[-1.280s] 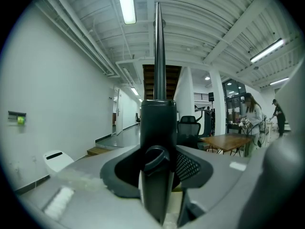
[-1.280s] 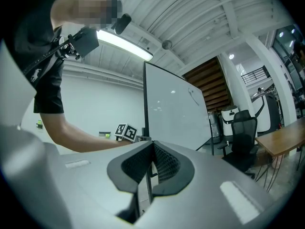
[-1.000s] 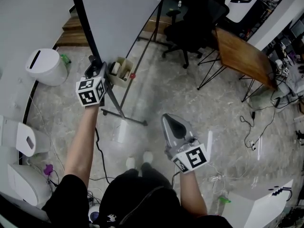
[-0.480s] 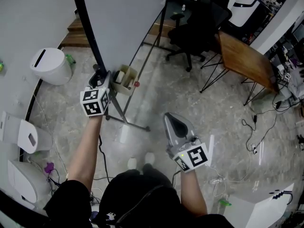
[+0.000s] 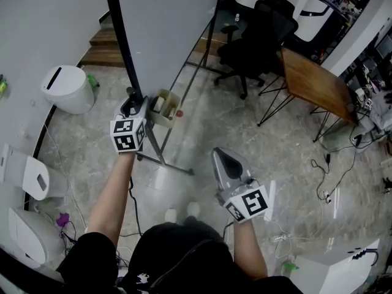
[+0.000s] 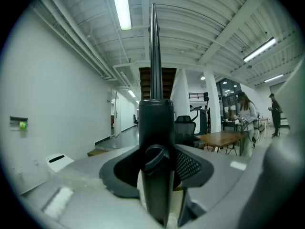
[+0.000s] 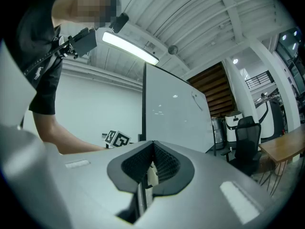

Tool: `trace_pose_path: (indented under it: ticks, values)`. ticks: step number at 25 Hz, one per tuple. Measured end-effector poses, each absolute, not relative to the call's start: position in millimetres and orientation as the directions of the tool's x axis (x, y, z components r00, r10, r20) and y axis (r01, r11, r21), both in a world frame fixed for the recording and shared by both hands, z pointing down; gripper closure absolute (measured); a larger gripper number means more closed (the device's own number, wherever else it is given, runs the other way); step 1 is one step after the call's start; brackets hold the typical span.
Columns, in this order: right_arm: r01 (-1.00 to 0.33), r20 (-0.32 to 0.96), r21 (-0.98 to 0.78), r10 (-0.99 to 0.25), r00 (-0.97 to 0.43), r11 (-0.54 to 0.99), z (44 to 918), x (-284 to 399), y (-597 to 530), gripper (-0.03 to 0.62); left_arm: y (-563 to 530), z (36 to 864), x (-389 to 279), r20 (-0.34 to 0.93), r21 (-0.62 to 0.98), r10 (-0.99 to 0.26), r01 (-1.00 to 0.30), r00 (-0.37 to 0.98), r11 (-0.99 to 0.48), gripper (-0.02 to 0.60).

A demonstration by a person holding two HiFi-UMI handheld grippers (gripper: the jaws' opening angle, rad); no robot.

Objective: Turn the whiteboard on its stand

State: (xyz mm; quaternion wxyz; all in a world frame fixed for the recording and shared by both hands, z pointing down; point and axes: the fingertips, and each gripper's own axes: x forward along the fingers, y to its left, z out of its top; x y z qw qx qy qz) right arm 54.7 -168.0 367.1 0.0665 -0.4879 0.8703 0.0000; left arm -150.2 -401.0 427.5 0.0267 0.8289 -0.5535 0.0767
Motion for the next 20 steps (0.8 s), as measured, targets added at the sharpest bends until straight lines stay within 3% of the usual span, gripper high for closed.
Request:
trace_pose_path:
  ticks: [5, 20]
  values:
    - [-0.85, -0.122, -0.059, -0.849, -0.514, 0.523, 365, 53, -163, 0.589, -390, 426, -152, 0.149, -0.05, -0.908, -0.914, 0.391, -0.402, 0.348]
    - [-0.853, -0.135, -0.044, -0.849, -0.511, 0.52, 359, 45, -164, 0.589, -308, 349, -149, -0.022, -0.106, -0.893, -0.889, 0.45, -0.445, 0.368]
